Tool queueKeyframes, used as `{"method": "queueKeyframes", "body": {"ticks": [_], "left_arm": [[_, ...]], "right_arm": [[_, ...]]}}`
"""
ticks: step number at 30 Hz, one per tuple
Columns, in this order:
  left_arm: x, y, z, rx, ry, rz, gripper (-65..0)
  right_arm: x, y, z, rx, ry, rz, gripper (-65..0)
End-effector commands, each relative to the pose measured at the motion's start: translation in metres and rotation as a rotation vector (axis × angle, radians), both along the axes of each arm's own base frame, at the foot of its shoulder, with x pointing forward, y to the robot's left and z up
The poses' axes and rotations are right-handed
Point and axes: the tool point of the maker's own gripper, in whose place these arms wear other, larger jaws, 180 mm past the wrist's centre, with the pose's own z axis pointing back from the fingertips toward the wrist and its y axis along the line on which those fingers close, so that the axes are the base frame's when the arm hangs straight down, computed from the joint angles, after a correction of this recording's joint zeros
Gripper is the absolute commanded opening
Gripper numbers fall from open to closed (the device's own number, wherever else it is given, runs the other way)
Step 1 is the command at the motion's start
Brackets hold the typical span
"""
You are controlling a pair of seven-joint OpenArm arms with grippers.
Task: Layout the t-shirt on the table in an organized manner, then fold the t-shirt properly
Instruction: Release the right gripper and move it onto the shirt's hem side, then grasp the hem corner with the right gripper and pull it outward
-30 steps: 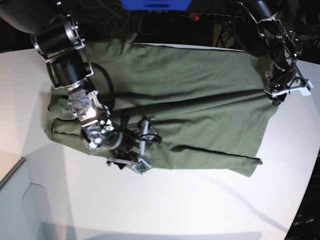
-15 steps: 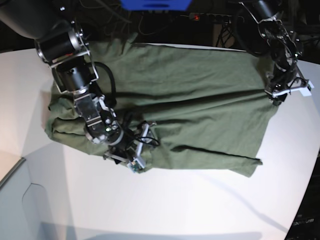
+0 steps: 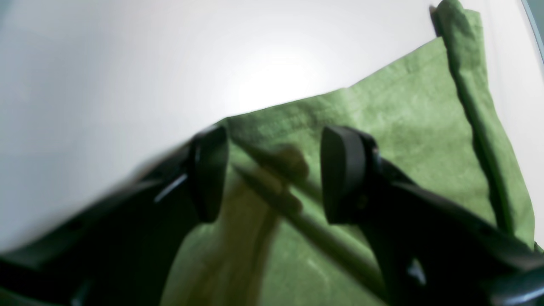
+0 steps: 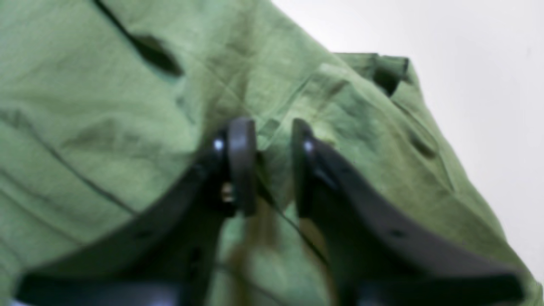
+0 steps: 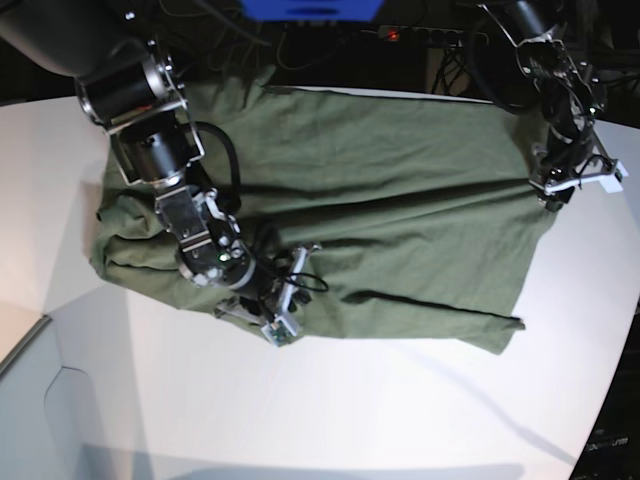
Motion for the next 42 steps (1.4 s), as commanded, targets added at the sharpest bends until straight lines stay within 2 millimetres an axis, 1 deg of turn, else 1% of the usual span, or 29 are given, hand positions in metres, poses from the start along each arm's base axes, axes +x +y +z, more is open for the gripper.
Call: {"method": "queueKeyframes", "body": {"ticks": [1, 3, 7, 10, 12, 13, 16, 18, 20, 22, 23, 26, 29, 30, 32, 36, 37, 39, 41, 42], "left_arm": [[-0.003, 0.002, -0.001, 0.003, 0.024, 0.0, -30.6], [-0.002, 0.002, -0.001, 0.003, 0.023, 0.0, -30.6], [-0.002, 0.002, -0.001, 0.003, 0.023, 0.0, -30.6], [-0.002, 0.002, -0.001, 0.002, 0.022, 0.001, -30.6], [-0.002, 0.002, -0.001, 0.001, 0.021, 0.001, -30.6], [-0.002, 0.002, -0.001, 0.0, 0.022, 0.001, -30.6], [-0.001, 0.003, 0.001, 0.002, 0.017, -0.001, -30.6], [-0.001, 0.003, 0.001, 0.002, 0.018, -0.002, -30.6], [-0.002, 0.003, 0.001, 0.002, 0.02, -0.002, -30.6], [-0.003, 0.003, 0.001, 0.002, 0.021, -0.002, -30.6], [-0.003, 0.003, 0.001, 0.003, 0.022, -0.002, -30.6], [-0.003, 0.002, 0.0, 0.002, 0.022, -0.002, -30.6], [-0.002, 0.001, 0.001, -0.001, 0.019, -0.001, -30.6], [-0.002, 0.001, 0.001, -0.002, 0.018, -0.001, -30.6], [-0.001, 0.001, 0.001, -0.002, 0.016, -0.001, -30.5], [0.0, 0.001, 0.002, -0.001, 0.014, -0.001, -30.3], [0.001, 0.001, 0.002, -0.001, 0.012, -0.001, -30.3], [0.004, 0.003, 0.005, 0.003, 0.005, -0.001, -30.3], [0.009, 0.005, 0.013, 0.016, -0.014, -0.003, -30.1], [0.013, 0.008, 0.021, 0.034, -0.032, -0.004, -29.1]], "right_arm": [[0.018, 0.002, 0.02, 0.027, -0.058, -0.014, -58.1], [0.015, 0.0, 0.013, 0.02, -0.038, -0.018, -65.0], [0.017, -0.006, 0.006, 0.009, -0.013, -0.028, -65.0], [0.023, -0.008, 0.012, 0.007, -0.028, -0.031, -65.0], [0.039, -0.012, 0.033, 0.026, -0.077, -0.054, -65.0], [0.046, -0.02, 0.039, 0.036, -0.09, -0.086, -65.0], [0.075, -0.049, 0.072, 0.079, -0.157, -0.205, -65.0], [0.091, -0.079, 0.089, 0.091, -0.192, -0.276, -65.0], [0.105, -0.099, 0.109, 0.112, -0.231, -0.327, -65.0], [0.117, -0.127, 0.128, 0.116, -0.272, -0.384, -65.0], [0.124, -0.138, 0.14, 0.124, -0.296, -0.407, -65.0], [0.136, -0.169, 0.166, 0.137, -0.344, -0.469, -65.0], [0.144, -0.191, 0.187, 0.146, -0.385, -0.511, -65.0], [0.144, -0.199, 0.192, 0.144, -0.394, -0.525, -65.0], [0.144, -0.21, 0.194, 0.147, -0.4, -0.548, -65.0], [0.144, -0.217, 0.196, 0.137, -0.405, -0.553, -64.9], [0.144, -0.217, 0.196, 0.137, -0.405, -0.553, -62.7], [0.143, -0.217, 0.196, 0.137, -0.403, -0.554, -55.6], [0.143, -0.218, 0.195, 0.141, -0.402, -0.557, -46.5], [0.143, -0.217, 0.194, 0.141, -0.4, -0.557, -41.1]]}}
